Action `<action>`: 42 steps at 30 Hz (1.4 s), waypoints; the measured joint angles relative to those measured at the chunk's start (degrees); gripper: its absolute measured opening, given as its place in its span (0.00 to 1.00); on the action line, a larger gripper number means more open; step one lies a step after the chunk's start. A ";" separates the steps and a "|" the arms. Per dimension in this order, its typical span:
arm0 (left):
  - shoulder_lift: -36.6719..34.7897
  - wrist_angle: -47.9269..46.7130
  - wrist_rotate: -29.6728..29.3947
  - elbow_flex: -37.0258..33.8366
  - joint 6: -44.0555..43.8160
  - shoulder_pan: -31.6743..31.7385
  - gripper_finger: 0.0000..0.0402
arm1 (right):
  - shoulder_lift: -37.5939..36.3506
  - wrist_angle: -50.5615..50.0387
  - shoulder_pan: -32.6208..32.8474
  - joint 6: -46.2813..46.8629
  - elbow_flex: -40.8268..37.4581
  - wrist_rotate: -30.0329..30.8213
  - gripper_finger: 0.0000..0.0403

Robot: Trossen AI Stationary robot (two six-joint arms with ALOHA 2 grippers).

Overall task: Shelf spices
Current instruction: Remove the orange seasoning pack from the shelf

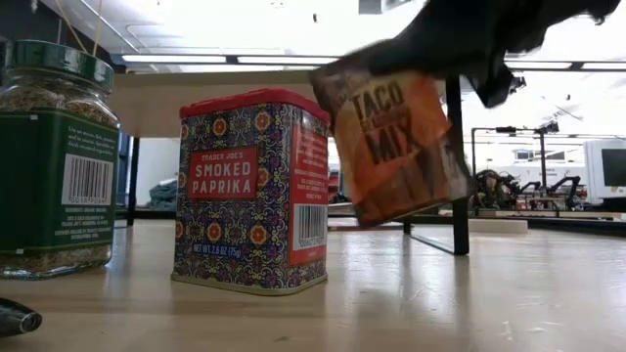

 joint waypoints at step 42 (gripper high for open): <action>-4.31 -0.27 -12.93 0.02 11.57 -7.36 0.60 | 0.57 16.32 -1.47 7.08 -8.41 4.54 0.00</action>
